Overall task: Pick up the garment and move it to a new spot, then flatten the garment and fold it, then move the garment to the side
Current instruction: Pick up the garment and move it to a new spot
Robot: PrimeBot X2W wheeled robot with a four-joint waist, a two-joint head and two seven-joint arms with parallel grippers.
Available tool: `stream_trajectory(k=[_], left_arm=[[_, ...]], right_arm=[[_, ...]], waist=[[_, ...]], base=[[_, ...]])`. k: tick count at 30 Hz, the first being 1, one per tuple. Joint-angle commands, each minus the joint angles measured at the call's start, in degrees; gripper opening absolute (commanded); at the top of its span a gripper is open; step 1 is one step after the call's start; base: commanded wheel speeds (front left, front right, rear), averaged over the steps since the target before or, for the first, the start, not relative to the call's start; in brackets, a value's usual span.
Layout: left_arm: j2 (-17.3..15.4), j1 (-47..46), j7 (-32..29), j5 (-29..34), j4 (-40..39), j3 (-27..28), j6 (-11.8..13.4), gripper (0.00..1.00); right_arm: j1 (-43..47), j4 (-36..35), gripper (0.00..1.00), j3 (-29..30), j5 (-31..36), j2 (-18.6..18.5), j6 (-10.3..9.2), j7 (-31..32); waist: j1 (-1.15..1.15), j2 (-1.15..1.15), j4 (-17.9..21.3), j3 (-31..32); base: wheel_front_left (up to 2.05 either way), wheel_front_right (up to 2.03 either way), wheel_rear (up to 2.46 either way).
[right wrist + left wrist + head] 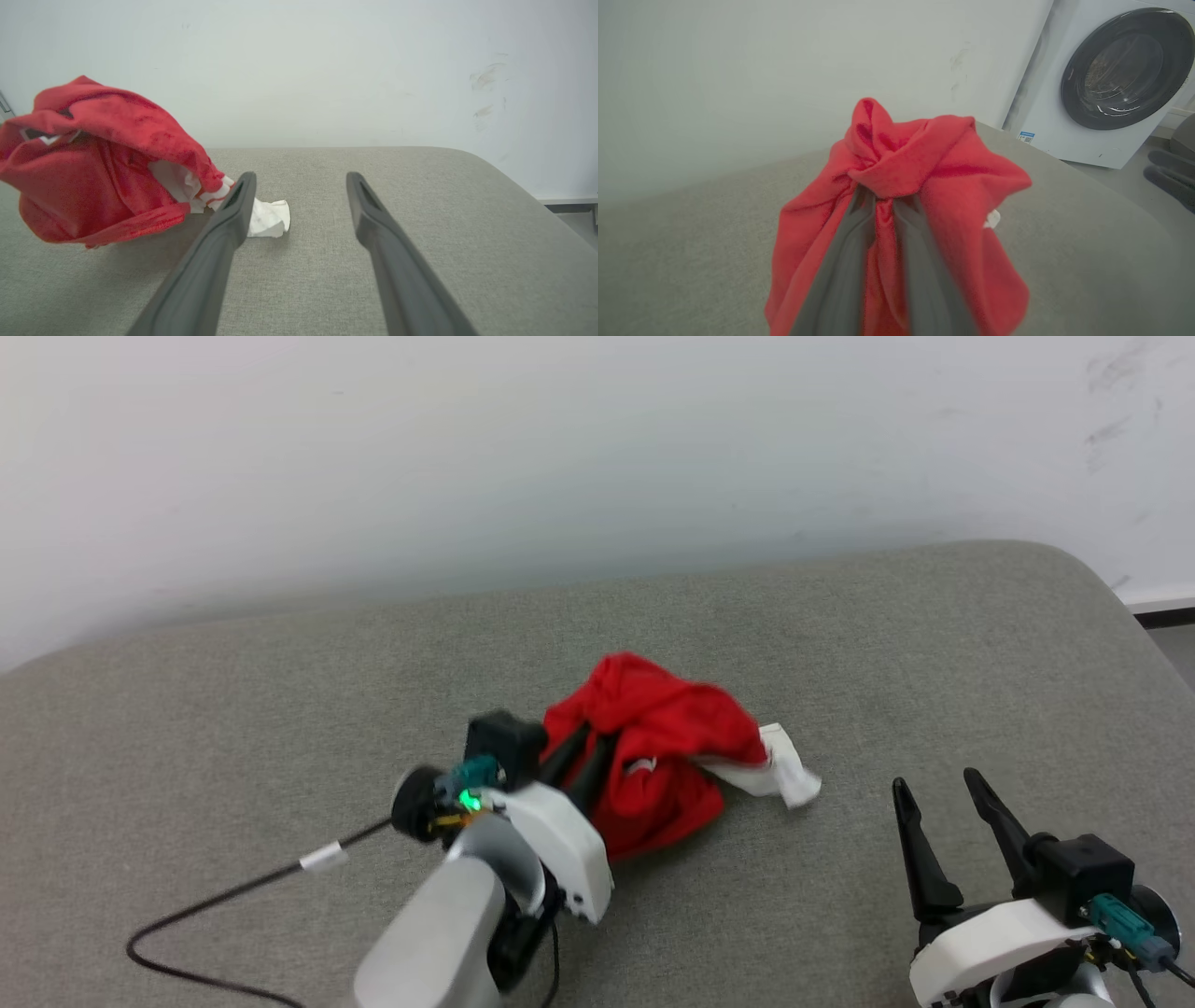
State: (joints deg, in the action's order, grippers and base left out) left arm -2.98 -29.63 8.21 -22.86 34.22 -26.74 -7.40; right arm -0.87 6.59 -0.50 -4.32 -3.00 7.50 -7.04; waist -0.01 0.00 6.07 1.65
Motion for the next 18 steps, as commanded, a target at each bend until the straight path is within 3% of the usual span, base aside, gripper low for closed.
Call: stream_trajectory(k=[1, 7, 8, 9, 10, 11, 18], left_arm=[[0.0, 3.7, -0.5, -0.9, -0.4, -2.0, -0.1, 0.00], [0.0, 11.9, -2.0, -2.1, -0.1, -7.0, -0.1, 0.00], [0.0, 13.2, -2.2, -2.5, -0.1, -7.4, -0.1, 0.14], [0.0, 14.1, -2.4, -2.5, -0.1, -7.8, 0.0, 0.44], [0.0, 14.8, -2.5, -2.2, -0.3, -8.4, 0.2, 0.85], [0.0, 15.0, -2.2, -2.0, -0.6, -8.7, 0.3, 1.00], [-0.3, 13.8, 3.7, -0.4, -6.5, -7.9, 3.4, 1.00]], right_arm=[[0.7, -0.2, 1.00, 0.1, -0.5, 0.2, -0.03, 0.0], [0.7, 0.0, 1.00, 0.3, -1.0, 0.2, -0.02, -0.2], [0.6, 0.0, 1.00, 0.4, -1.0, 0.2, -0.03, -0.1], [0.6, 0.0, 1.00, 0.7, -1.0, 0.2, -0.02, -0.1], [0.6, 0.0, 1.00, 1.0, -1.1, 0.2, -0.03, -0.2], [0.6, -0.1, 1.00, 1.1, -1.2, 0.2, -0.02, -0.3], [0.5, 0.2, 1.00, 1.6, -1.5, 0.2, -0.02, -0.6]], waist=[[0.01, 0.00, 0.5, -0.6], [0.01, 0.00, 0.4, -1.0], [0.01, 0.00, 0.2, -1.0], [0.01, 0.00, -0.1, -0.9], [0.01, 0.00, -0.5, -0.9], [0.01, 0.00, -0.9, -0.8], [0.01, 0.00, -3.5, 0.3]], base=[[0.00, 0.00, 0.00], [0.00, 0.00, 0.00], [0.00, 0.00, 0.00], [0.00, 0.00, 0.00], [0.00, 0.00, 0.00], [0.00, 0.00, 0.00], [0.00, 0.00, 0.00]])
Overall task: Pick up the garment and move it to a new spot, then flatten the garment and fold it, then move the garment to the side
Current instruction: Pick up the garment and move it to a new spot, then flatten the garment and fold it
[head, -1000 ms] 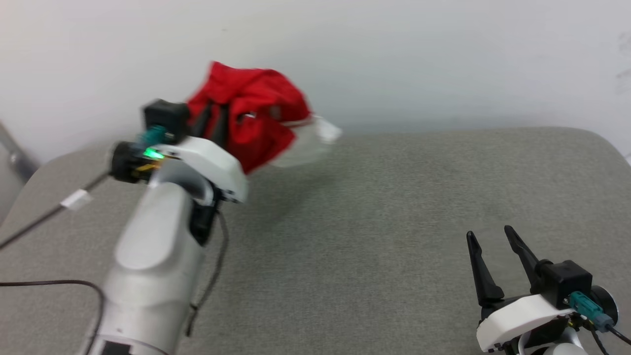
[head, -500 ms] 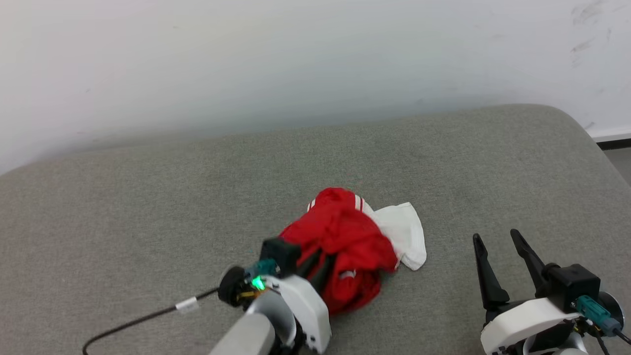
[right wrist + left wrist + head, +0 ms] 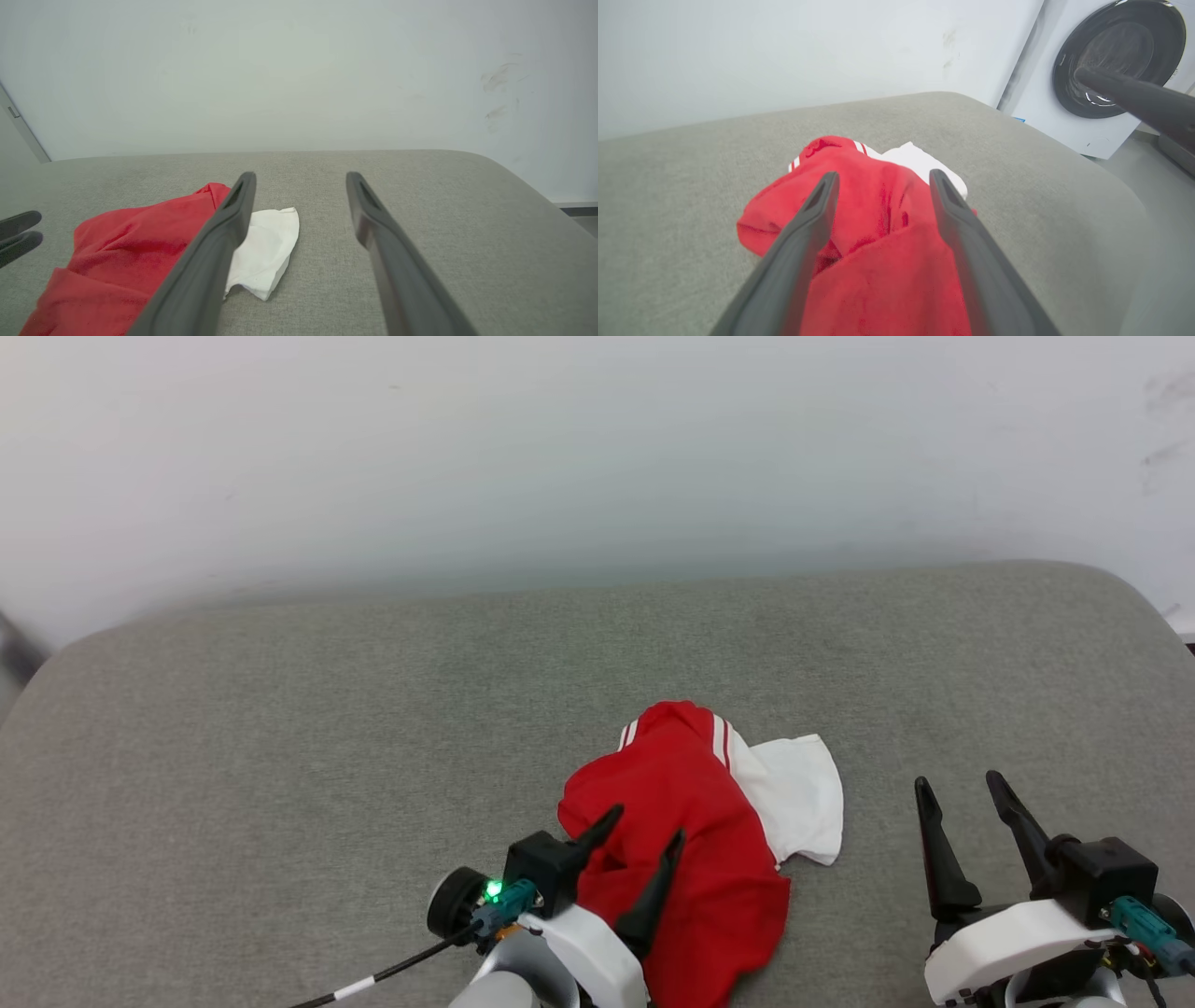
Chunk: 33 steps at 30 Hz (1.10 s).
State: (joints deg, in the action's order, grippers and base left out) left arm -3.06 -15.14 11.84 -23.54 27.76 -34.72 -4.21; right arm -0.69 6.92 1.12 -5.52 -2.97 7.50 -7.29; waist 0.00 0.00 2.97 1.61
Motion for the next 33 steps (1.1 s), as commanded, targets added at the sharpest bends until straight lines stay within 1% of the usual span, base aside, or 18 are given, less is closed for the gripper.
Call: stream_trajectory(k=[1, 6, 9, 15, 18, 21, 25, 33], left_arm=[[-0.7, -0.8, 0.6, 0.9, -0.9, 0.4, 0.8, 1.00], [-2.3, -0.5, 2.2, 1.5, -5.8, 3.5, 4.3, 1.00], [-3.7, 0.7, 2.7, 0.6, -7.8, 6.7, 6.7, 1.00], [-7.5, 3.6, 3.2, 0.0, -10.6, 13.3, 11.4, 1.00], [-9.2, 5.8, 3.4, -0.2, -12.0, 16.0, 13.1, 1.00], [-10.6, 7.8, 3.4, 0.0, -13.2, 17.9, 13.9, 1.00], [-11.5, 9.9, 3.5, 0.8, -15.1, 18.7, 14.4, 1.00], [-11.9, 11.4, 3.5, 1.5, -18.1, 19.3, 13.2, 1.00]], right_arm=[[0.6, -0.2, 1.00, 0.1, -0.2, 0.1, -0.02, -0.3], [1.2, -0.3, 1.00, 0.7, 0.0, 0.1, -0.02, 0.2], [1.8, -0.6, 1.00, 1.0, 0.1, 0.1, -0.02, 0.4], [1.9, -0.9, 1.00, 1.6, 0.4, 0.1, -0.02, 0.9], [2.0, -1.1, 1.00, 1.7, 0.7, 0.1, -0.02, 1.1], [2.0, -1.0, 1.00, 2.1, 1.0, 0.1, -0.02, 1.4], [2.2, -1.1, 1.00, 2.4, 1.5, 0.1, -0.02, 1.6], [2.0, -1.5, 1.00, 2.4, 1.4, 0.1, -0.02, 2.0]], waist=[[0.00, 0.00, -0.7, 0.5], [0.00, 0.00, -2.0, 1.4], [0.00, 0.00, -2.6, 1.8], [0.00, 0.00, -3.5, 2.0], [0.00, 0.00, -3.6, 1.9], [0.00, 0.00, -3.5, 1.8], [0.00, 0.00, -3.2, 1.8], [0.00, 0.00, -3.2, 1.7]], base=[[0.00, 0.00, 0.00], [0.00, 0.00, 0.00], [0.00, 0.00, 0.00], [0.00, 0.00, 0.00], [0.00, 0.00, 0.00], [0.00, 0.00, 0.00], [0.00, 0.00, 0.00], [0.00, 0.00, 0.00]])
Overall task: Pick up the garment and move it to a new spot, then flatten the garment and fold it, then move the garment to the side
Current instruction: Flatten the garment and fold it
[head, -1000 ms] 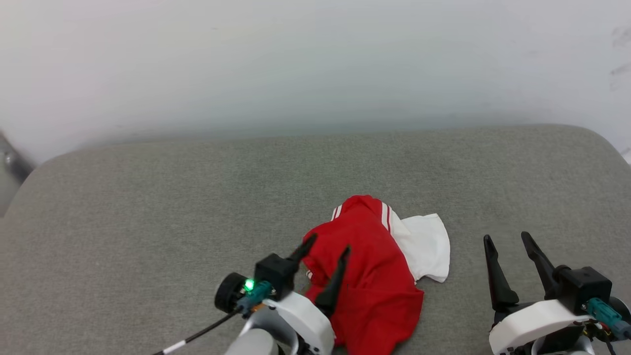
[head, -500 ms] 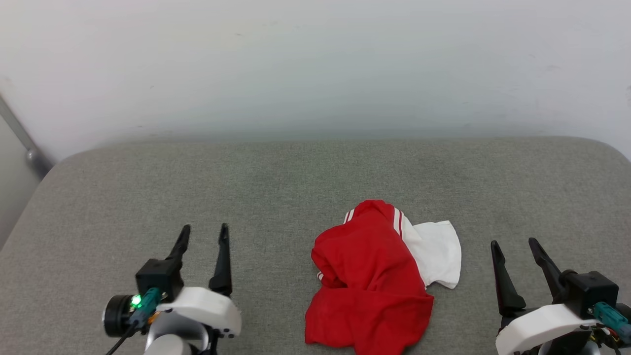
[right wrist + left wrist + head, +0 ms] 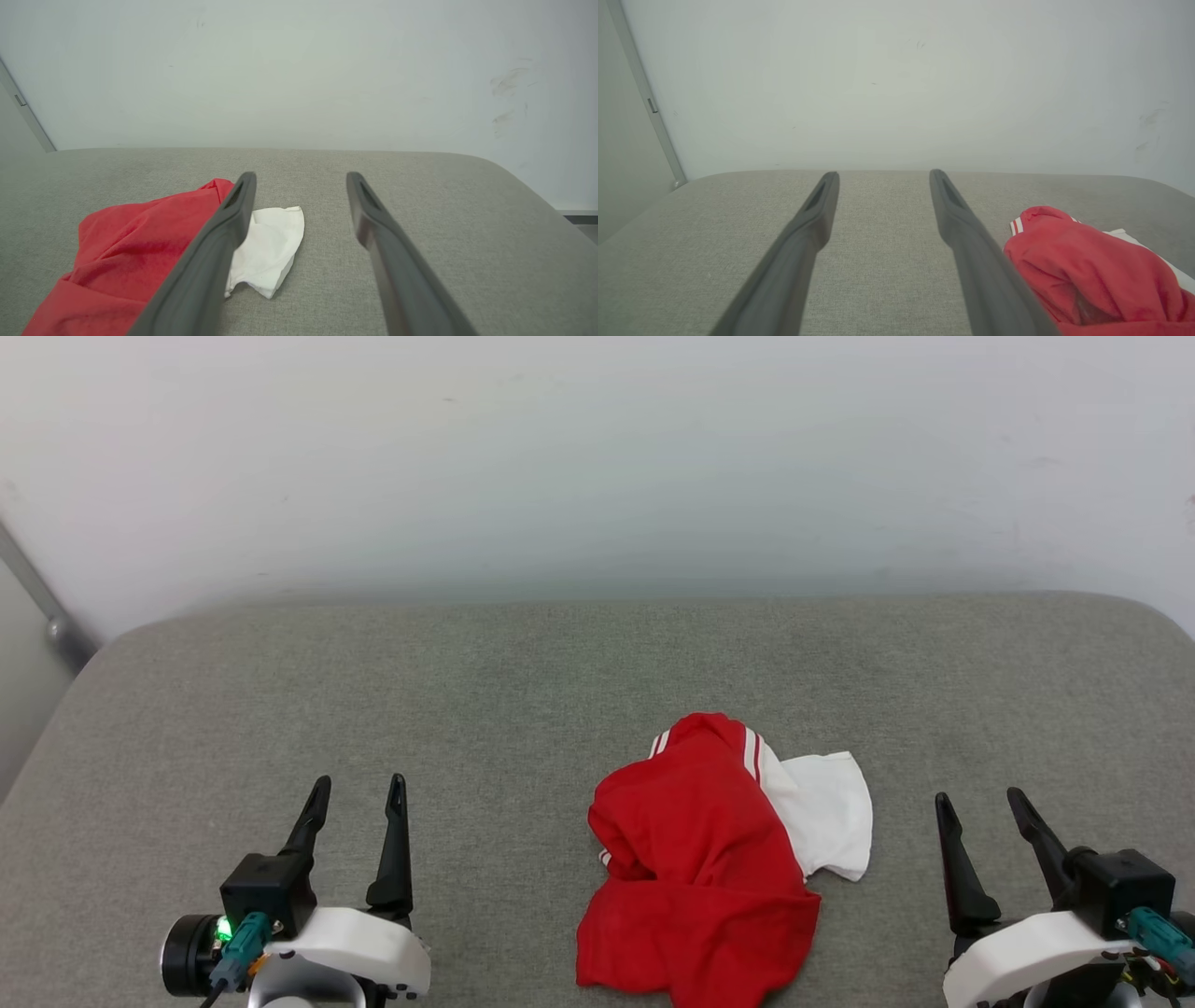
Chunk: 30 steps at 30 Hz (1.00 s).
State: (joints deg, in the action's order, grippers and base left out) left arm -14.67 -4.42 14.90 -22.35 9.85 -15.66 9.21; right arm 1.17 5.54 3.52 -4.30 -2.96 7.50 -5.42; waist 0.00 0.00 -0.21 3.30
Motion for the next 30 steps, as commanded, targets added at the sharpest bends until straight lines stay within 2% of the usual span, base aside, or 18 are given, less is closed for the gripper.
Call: stream_trajectory(k=[1, 6, 9, 13, 17, 25, 30], left_arm=[[-0.3, 0.7, 0.4, 0.5, -0.3, 0.2, -0.2, 1.00], [0.1, 0.2, 0.4, 0.6, -1.1, 0.6, -0.6, 1.00], [0.6, -0.7, 0.4, 1.2, -1.9, 0.4, -0.9, 1.00], [1.5, -1.2, 0.4, 2.4, -3.0, 0.0, -1.0, 1.00], [2.4, -2.4, 0.3, 3.8, -4.1, -0.6, -1.5, 1.00], [5.2, -5.4, 0.3, 6.4, -5.1, -0.8, -3.2, 1.00], [6.9, -7.4, 0.3, 7.7, -5.2, -0.3, -4.6, 1.00]], right_arm=[[0.0, -0.1, 1.00, 0.0, 0.1, 0.1, -0.02, 0.2], [-1.2, 1.1, 1.00, 1.3, 0.0, 0.0, -0.03, 1.0], [-2.1, 2.7, 1.00, 3.4, -0.5, -1.3, -0.03, 2.7], [-4.4, 7.0, 1.00, 6.3, -3.1, -3.0, -0.02, 7.7], [-8.6, 12.6, 1.00, 6.9, -7.6, -6.1, -0.01, 16.2], [-19.2, 19.1, 1.00, -0.8, -17.0, -12.4, -0.02, 37.8], [-24.7, 21.4, 1.00, -4.7, -20.2, -14.3, -0.02, 45.8]], waist=[[0.00, 0.00, 0.0, -0.1], [0.00, 0.00, 0.0, -0.9], [0.00, 0.00, -0.6, -1.7], [0.00, 0.00, -2.1, -2.9], [0.00, 0.00, -4.0, -5.2], [0.00, 0.00, -7.6, -10.6], [0.00, 0.00, -9.3, -13.6]], base=[[0.00, 0.00, 0.00], [0.00, 0.00, 0.00], [0.00, 0.00, 0.00], [0.00, 0.00, 0.00], [0.00, 0.00, 0.00], [0.00, 0.00, 0.00], [0.00, 0.00, 0.00]])
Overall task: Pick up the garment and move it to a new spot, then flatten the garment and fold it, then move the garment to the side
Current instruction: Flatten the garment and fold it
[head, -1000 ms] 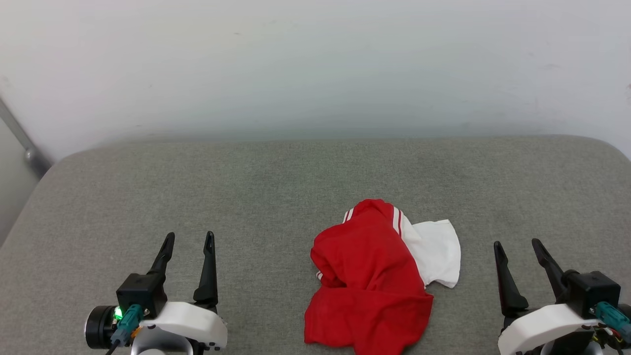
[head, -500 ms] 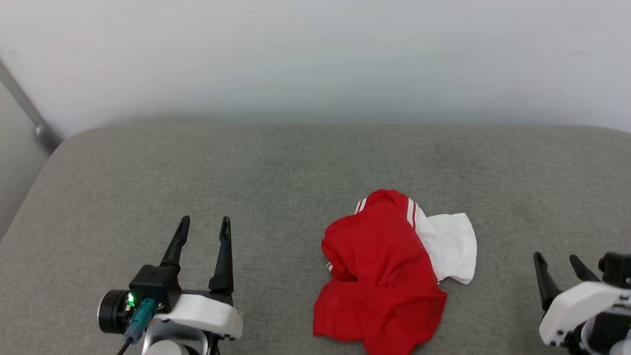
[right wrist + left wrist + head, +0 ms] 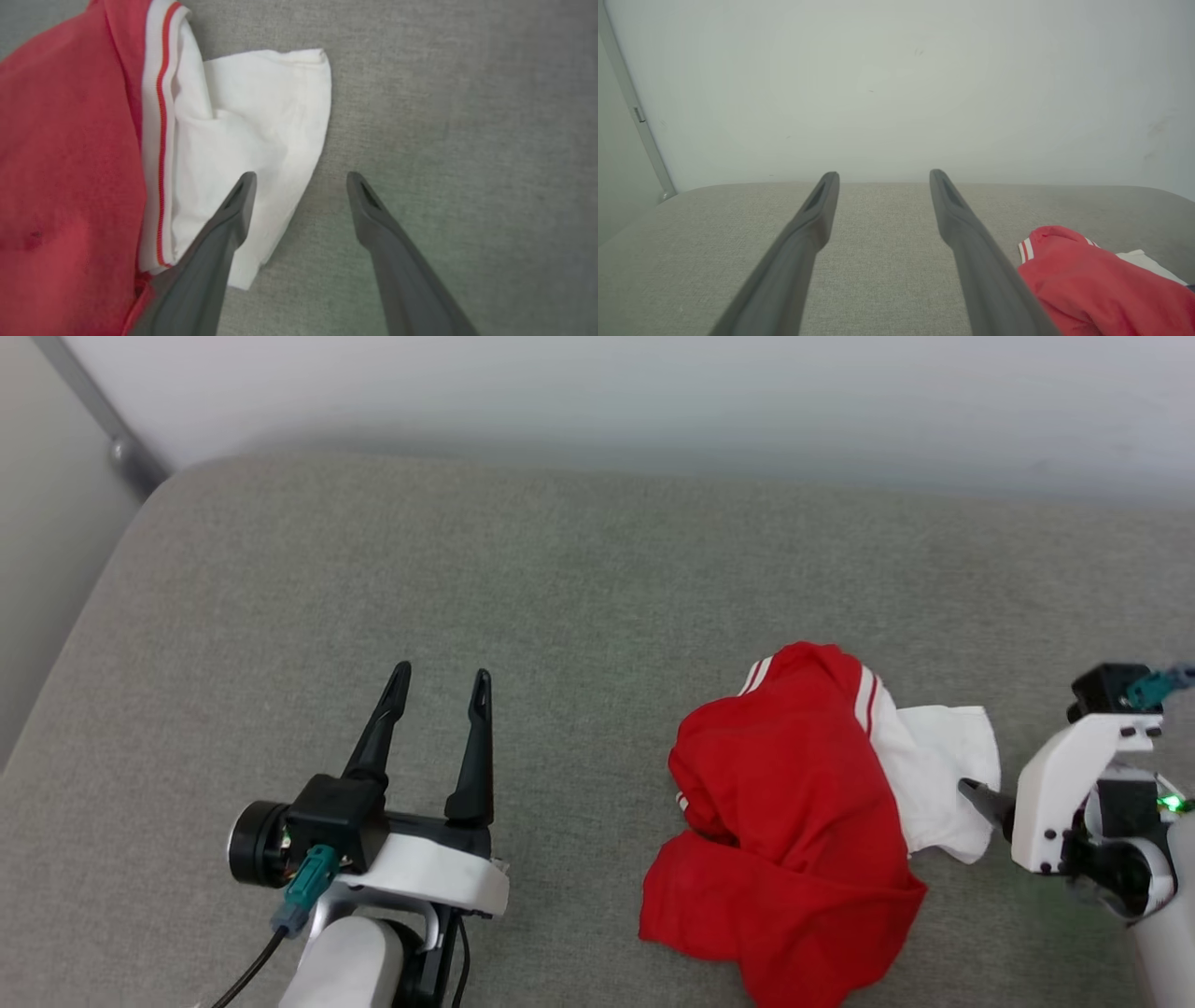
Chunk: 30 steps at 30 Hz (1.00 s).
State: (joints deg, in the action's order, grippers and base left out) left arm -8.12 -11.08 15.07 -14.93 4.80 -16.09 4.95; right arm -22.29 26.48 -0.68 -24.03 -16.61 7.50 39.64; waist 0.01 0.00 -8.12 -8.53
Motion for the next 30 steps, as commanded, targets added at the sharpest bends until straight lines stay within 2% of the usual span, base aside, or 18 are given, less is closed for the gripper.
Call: stream_trajectory(k=[1, 9, 10, 11, 12, 18, 19, 20, 23, 27, 30], left_arm=[[0.7, -1.1, 0.1, 0.7, -0.1, 0.3, -0.5, 1.00], [2.5, -2.3, 0.1, 2.3, 1.0, 1.1, -2.4, 1.00], [2.6, -2.2, 0.1, 2.5, 1.2, 1.2, -2.5, 1.00], [2.8, -2.1, 0.1, 2.7, 1.4, 1.4, -2.8, 1.00], [2.9, -1.8, 0.1, 2.8, 1.7, 1.6, -2.9, 1.00], [3.1, -0.8, 0.1, 3.3, 2.8, 2.7, -3.4, 1.00], [3.1, -0.3, 0.1, 3.5, 3.4, 3.1, -3.6, 1.00], [3.1, -0.3, 0.1, 3.5, 3.4, 3.1, -3.6, 1.00], [3.0, 0.4, 0.1, 3.6, 4.1, 4.2, -3.6, 1.00], [2.9, 1.7, 0.1, 3.7, 4.5, 5.1, -3.6, 1.00], [2.7, 2.9, 0.1, 3.8, 4.7, 5.6, -3.7, 1.00]], right_arm=[[-2.2, 1.0, 1.00, -1.2, -1.0, -0.9, -0.02, 1.4], [-3.3, 8.5, 1.00, -4.9, -4.4, -0.5, -0.02, 7.2], [-3.1, 9.0, 0.94, -5.3, -4.8, -0.3, -0.02, 7.5], [-3.0, 9.3, 0.40, -5.8, -5.2, -0.2, -0.02, 7.5], [-3.0, 9.3, 0.00, -6.3, -5.5, -0.1, -0.01, 7.3], [-5.8, 5.5, 0.00, -9.0, -3.7, -3.5, -0.02, 1.3], [-7.2, 4.1, 0.00, -10.0, -1.8, -4.9, -0.03, -2.4], [-7.2, 4.1, 0.00, -10.0, -1.8, -4.9, -0.03, -2.4], [-8.0, 2.1, 0.00, -10.5, 1.3, -5.8, -0.02, -7.8], [-7.0, 0.0, 0.00, -6.7, 4.3, -7.3, -0.04, -12.9], [-3.8, -1.2, 0.00, -2.0, 5.5, -8.0, -0.03, -13.7]], waist=[[-0.01, 0.00, -1.6, -2.2], [-0.01, 0.00, -2.9, -3.9], [-0.01, 0.00, -2.9, -3.8], [-0.01, 0.00, -2.9, -3.5], [-0.01, 0.00, -2.7, -3.2], [-0.01, 0.00, -1.4, -1.4], [-0.01, 0.00, -0.7, -0.5], [-0.01, 0.00, -0.7, -0.5], [-0.01, 0.00, 0.7, 1.0], [-0.01, 0.00, 2.2, 3.2], [-0.01, 0.00, 3.3, 4.4]], base=[[0.00, 0.00, 0.00], [0.00, 0.00, 0.00], [0.00, 0.00, 0.00], [0.00, 0.00, 0.00], [0.00, 0.00, 0.00], [0.00, 0.00, 0.00], [0.00, 0.00, 0.00], [0.00, 0.00, 0.00], [0.00, 0.00, 0.00], [0.00, 0.00, 0.00], [0.00, 0.00, 0.00]])
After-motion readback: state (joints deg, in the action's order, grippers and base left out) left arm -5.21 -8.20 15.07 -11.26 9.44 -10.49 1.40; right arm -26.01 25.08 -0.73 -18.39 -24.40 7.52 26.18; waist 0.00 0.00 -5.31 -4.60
